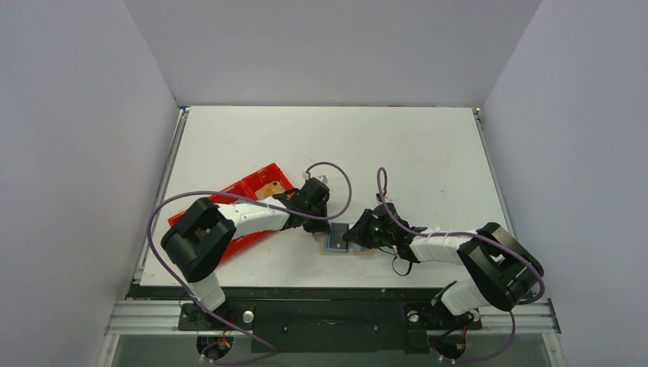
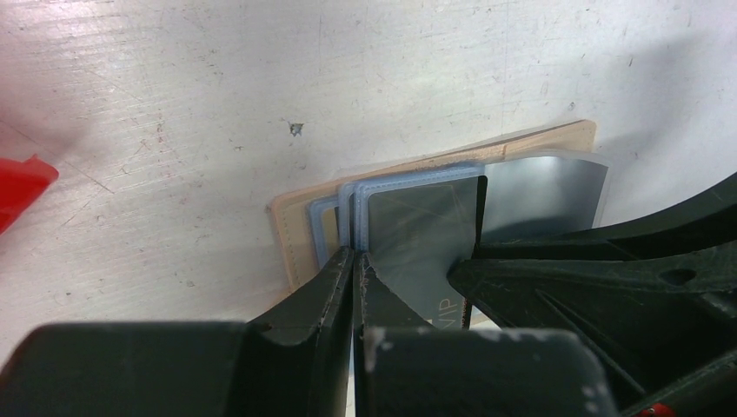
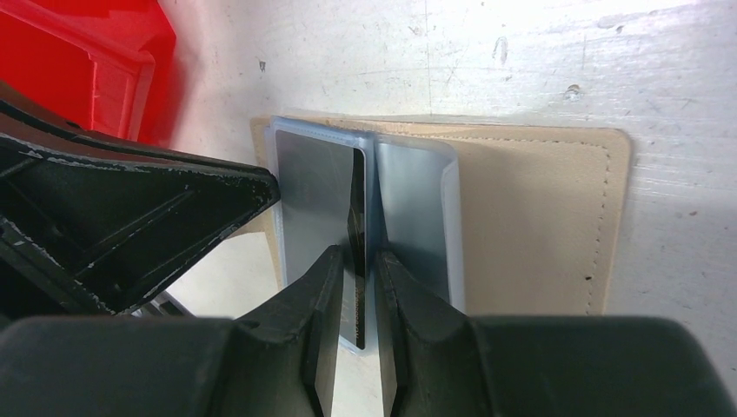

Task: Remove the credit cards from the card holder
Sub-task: Remove the credit card from the card holder.

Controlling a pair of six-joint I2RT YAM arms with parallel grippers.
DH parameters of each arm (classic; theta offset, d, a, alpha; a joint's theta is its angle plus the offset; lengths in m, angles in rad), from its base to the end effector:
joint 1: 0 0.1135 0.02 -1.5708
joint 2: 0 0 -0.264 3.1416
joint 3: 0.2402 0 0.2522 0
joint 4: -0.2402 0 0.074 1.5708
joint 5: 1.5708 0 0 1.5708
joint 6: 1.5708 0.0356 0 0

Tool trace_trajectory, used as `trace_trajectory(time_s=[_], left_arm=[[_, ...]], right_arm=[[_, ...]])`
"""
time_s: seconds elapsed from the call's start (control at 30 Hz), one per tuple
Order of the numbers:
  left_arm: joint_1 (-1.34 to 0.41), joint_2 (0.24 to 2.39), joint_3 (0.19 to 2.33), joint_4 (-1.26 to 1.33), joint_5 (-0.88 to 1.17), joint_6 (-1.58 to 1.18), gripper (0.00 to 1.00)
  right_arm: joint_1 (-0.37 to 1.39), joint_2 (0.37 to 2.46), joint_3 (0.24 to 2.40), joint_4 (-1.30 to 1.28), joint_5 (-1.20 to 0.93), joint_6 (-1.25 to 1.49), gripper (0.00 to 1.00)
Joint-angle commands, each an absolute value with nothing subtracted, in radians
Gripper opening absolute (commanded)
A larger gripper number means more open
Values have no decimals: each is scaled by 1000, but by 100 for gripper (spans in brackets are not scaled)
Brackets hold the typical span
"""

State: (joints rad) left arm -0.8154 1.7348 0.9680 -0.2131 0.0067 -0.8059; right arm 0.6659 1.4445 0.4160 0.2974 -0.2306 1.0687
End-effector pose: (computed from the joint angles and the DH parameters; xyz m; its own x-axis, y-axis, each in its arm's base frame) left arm 0.2344 -0.2493 0.1562 -0.9213 -0.0740 -0.3818 0.0951 0.9090 -0.4058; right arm 0.1880 0.1580 0.1240 -0.8971 0.3804 -0.2245 0.1064 0.6794 0.7260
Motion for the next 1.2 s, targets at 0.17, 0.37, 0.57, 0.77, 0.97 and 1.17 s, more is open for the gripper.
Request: trace_trajectory(time_s=[0.17, 0.37, 0.57, 0.77, 0.97, 1.17], left_arm=[[-827, 1772, 972, -285, -31, -807, 0], [-828, 1778, 975, -290, -28, -812, 0], [-827, 1764, 969, -296, -34, -814, 0], [-827, 1765, 961, -293, -35, -819, 0], [-826, 1764, 946, -287, -36, -825, 0], [-826, 1763, 948, -288, -38, -829, 0]], right_arm=[[650, 1439, 391, 410, -258, 1112, 16], [632, 1443, 359, 451, -264, 1124, 11], [619, 1464, 345, 483, -282, 1131, 5], [612, 1458, 339, 488, -280, 1135, 4], [610, 1460, 330, 512, -285, 1147, 5], [610, 1448, 316, 529, -289, 1164, 12]])
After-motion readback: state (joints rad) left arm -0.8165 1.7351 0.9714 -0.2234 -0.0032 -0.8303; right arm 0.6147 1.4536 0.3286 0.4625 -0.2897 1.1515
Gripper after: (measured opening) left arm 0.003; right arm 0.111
